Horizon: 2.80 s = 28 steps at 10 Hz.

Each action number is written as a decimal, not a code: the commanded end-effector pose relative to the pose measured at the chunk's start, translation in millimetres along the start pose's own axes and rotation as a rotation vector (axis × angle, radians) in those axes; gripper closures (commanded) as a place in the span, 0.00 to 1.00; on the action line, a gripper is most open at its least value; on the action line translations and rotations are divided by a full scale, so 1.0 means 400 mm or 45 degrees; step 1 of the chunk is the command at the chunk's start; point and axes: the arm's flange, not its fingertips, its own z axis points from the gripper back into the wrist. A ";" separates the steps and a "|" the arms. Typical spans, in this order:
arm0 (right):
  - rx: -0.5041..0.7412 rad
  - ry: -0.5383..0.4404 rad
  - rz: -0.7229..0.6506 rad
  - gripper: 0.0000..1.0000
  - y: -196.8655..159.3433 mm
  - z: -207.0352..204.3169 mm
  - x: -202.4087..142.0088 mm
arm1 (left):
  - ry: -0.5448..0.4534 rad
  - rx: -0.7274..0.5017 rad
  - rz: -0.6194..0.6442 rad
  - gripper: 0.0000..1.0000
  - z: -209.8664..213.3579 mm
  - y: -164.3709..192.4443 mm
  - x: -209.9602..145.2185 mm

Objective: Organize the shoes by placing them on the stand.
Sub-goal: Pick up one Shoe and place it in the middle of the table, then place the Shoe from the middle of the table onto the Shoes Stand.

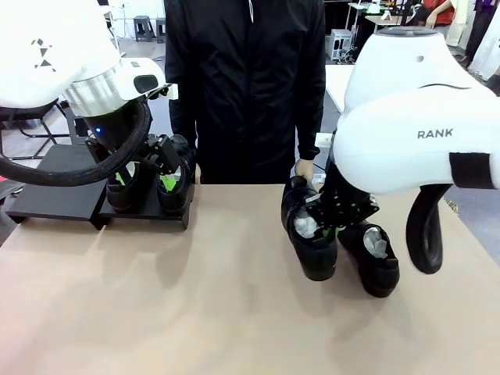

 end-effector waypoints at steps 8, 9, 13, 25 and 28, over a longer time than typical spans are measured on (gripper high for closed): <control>0.129 0.000 0.013 1.00 0.270 -0.248 -0.141 | -0.002 0.006 0.003 0.00 0.003 0.004 -0.006; 0.126 -0.005 0.016 1.00 0.270 -0.259 -0.138 | -0.002 0.006 0.003 0.00 0.003 0.004 -0.006; 0.076 0.076 0.028 0.46 0.253 -0.322 -0.116 | -0.002 0.006 0.003 0.00 0.003 0.004 -0.006; 0.096 0.102 0.041 0.00 0.220 -0.276 -0.115 | -0.002 0.006 0.003 0.00 0.003 0.004 -0.006; 0.096 0.102 0.041 0.00 0.220 -0.276 -0.115 | -0.002 0.006 0.003 0.00 0.003 0.004 -0.006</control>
